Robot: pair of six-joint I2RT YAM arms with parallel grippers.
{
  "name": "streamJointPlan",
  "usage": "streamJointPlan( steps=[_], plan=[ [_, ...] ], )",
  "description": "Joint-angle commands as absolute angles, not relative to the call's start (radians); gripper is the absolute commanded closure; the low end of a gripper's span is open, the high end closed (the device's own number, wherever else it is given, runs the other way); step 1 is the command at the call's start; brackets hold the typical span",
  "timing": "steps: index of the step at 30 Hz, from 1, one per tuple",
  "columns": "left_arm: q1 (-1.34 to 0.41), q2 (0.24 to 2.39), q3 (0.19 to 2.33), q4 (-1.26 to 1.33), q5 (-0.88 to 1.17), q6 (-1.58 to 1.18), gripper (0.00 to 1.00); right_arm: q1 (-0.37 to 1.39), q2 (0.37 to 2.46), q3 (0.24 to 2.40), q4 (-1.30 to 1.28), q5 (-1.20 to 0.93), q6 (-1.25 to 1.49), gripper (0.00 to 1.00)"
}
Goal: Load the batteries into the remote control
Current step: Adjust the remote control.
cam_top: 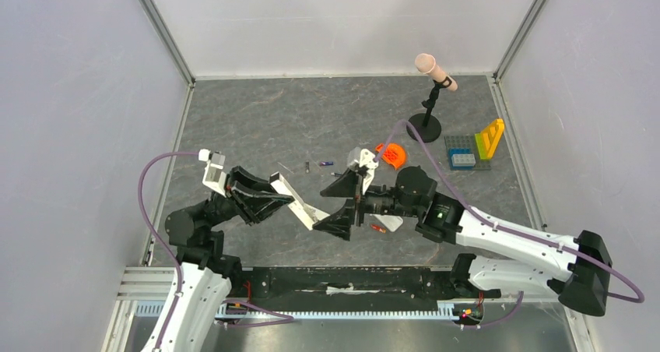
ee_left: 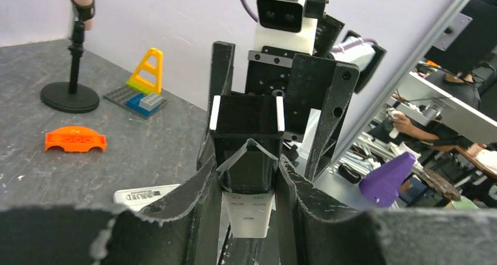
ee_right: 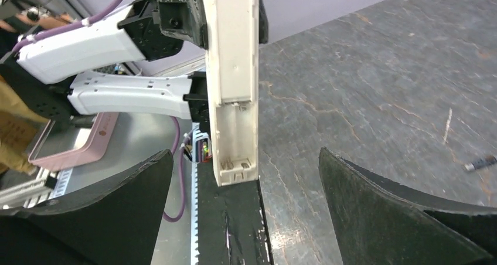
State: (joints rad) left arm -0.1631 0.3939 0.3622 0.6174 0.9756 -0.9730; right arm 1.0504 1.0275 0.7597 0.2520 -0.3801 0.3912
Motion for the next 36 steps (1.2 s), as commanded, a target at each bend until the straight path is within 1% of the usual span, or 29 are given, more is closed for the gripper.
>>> streamJointPlan(
  steps=[1,4,9,12,15,17,18,20,21,22,23,24,25,26,29,33,36],
  plan=[
    [-0.16,0.384,0.402,0.749,1.041,-1.061,0.98,1.105,1.092,0.849,0.279,-0.398,0.308,0.03],
    [-0.16,0.374,0.4,0.764,1.054,-1.072,0.98,1.12,1.13,0.874,0.281,-0.382,0.319,0.06],
    [-0.16,0.366,0.391,0.798,1.069,-1.101,0.98,1.127,1.179,0.912,0.289,-0.415,0.354,0.19],
    [-0.16,0.369,0.391,0.811,1.071,-1.108,0.98,1.133,1.201,0.926,0.279,-0.436,0.358,0.3],
    [-0.16,0.37,0.391,0.816,1.071,-1.109,0.98,1.137,1.212,0.927,0.288,-0.442,0.37,0.55],
    [-0.16,0.372,0.392,0.807,1.065,-1.109,0.98,1.138,1.207,0.913,0.322,-0.441,0.387,0.67],
    [-0.16,0.371,0.393,0.8,1.061,-1.107,0.98,1.139,1.203,0.903,0.342,-0.438,0.397,0.73],
    [-0.16,0.373,0.398,0.775,1.053,-1.097,0.97,1.141,1.197,0.894,0.357,-0.417,0.406,0.79],
    [-0.16,0.373,0.405,0.734,1.048,-1.082,0.92,1.14,1.194,0.891,0.361,-0.405,0.407,0.82],
    [-0.16,0.373,0.417,0.681,1.043,-1.062,0.82,1.14,1.191,0.886,0.363,-0.385,0.409,0.84],
    [-0.16,0.37,0.426,0.637,1.035,-1.045,0.65,1.141,1.189,0.883,0.364,-0.369,0.409,0.85],
    [-0.16,0.366,0.433,0.574,1.023,-1.022,0.53,1.141,1.185,0.881,0.361,-0.346,0.409,0.86],
    [-0.16,0.362,0.444,0.513,1.009,-1.001,0.38,1.142,1.184,0.882,0.353,-0.32,0.404,0.86],
    [-0.16,0.358,0.452,0.458,0.989,-0.987,0.31,1.144,1.185,0.885,0.338,-0.291,0.401,0.86],
    [-0.16,0.349,0.48,0.212,0.879,-0.901,0.28,1.161,1.204,0.908,0.276,-0.179,0.378,0.84],
    [-0.16,0.337,0.464,0.091,0.762,-0.876,0.27,1.215,1.271,0.975,0.17,0.033,0.332,0.83],
    [-0.16,0.307,0.439,0.034,0.631,-0.871,0.26,1.258,1.33,1.025,0.098,0.2,0.319,0.83]
  ],
)
